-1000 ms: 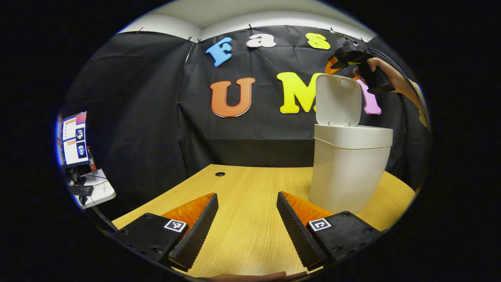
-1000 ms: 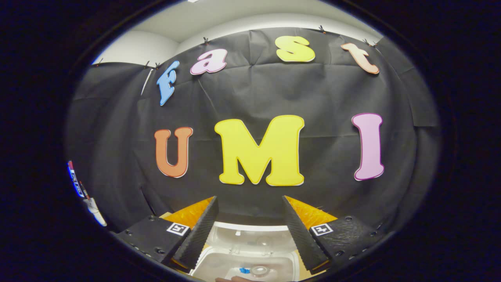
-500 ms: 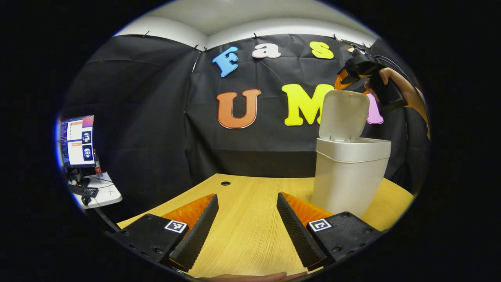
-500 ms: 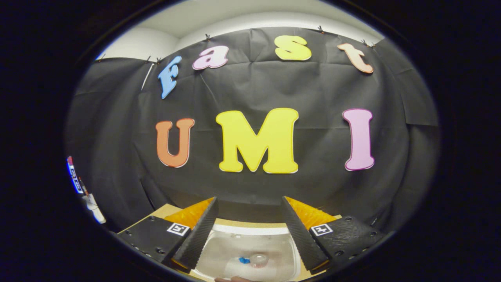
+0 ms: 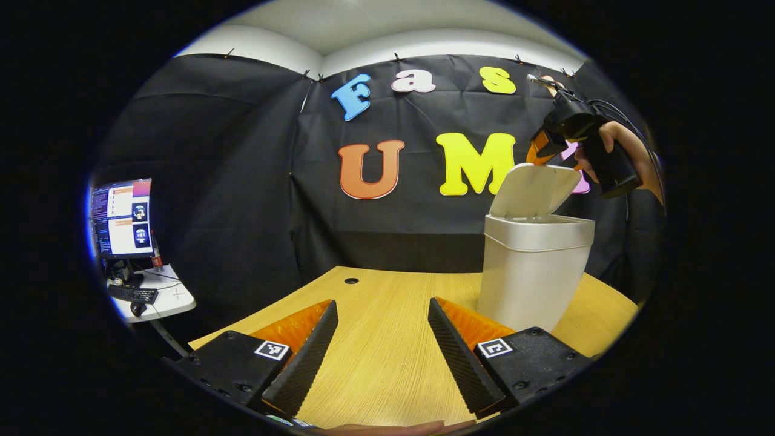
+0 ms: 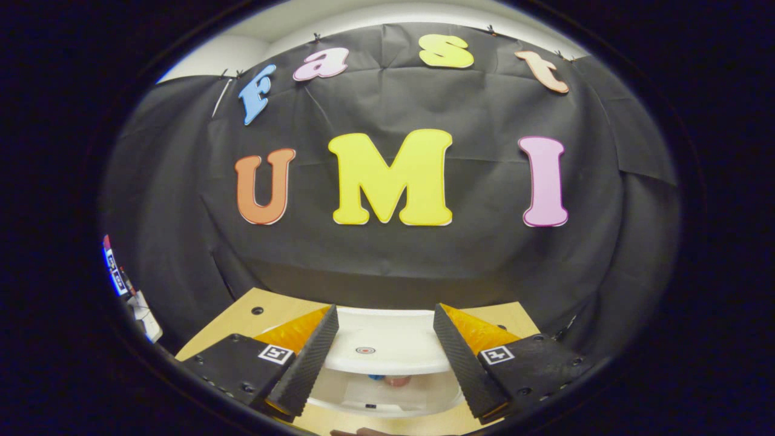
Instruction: Press the lid of the desktop garbage bin to open it, pick up the crumpled paper on the desktop and throw it into the bin, then pick up the pop can on the desktop and drop it into the bin, and finally close the garbage bin lid.
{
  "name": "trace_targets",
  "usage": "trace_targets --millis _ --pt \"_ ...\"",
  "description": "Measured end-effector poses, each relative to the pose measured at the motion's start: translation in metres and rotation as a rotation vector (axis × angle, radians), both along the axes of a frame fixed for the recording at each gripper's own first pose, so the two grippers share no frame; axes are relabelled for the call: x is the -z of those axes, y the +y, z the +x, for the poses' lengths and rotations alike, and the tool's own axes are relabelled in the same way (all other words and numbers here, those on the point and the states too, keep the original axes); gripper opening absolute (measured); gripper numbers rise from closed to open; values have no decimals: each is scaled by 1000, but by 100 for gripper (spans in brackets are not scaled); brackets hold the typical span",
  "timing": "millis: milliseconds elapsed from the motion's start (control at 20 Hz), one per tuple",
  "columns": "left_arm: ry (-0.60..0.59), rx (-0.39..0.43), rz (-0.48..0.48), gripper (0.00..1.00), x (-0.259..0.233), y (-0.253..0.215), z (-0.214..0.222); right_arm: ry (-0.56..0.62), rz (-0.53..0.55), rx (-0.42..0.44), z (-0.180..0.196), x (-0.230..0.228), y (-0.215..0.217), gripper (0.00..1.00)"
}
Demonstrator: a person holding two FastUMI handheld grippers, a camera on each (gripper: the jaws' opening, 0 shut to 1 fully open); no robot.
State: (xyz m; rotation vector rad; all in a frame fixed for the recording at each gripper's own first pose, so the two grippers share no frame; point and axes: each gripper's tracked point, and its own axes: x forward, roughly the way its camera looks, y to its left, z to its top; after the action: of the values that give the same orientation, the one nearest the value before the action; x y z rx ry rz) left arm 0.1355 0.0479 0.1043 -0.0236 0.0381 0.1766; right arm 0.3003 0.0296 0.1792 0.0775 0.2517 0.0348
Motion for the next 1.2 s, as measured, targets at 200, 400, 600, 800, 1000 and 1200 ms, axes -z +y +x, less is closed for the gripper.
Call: trace_targets --millis 200,400,600,800,1000,1200 --pt "-9 14 0 96 -2 -5 -1 23 -31 -6 -6 16 1 96" --pt "17 13 -4 96 5 -5 2 32 -53 -19 -12 31 5 94" --pt "24 5 -21 96 5 0 2 55 -41 -18 -12 50 7 94" --pt "24 -12 -29 96 5 9 1 83 -36 -22 -12 67 9 94" --pt "48 -32 -53 96 11 17 3 102 -38 -26 -13 80 10 95" --pt "31 -29 -41 97 7 12 1 72 -27 -20 -15 88 10 96"
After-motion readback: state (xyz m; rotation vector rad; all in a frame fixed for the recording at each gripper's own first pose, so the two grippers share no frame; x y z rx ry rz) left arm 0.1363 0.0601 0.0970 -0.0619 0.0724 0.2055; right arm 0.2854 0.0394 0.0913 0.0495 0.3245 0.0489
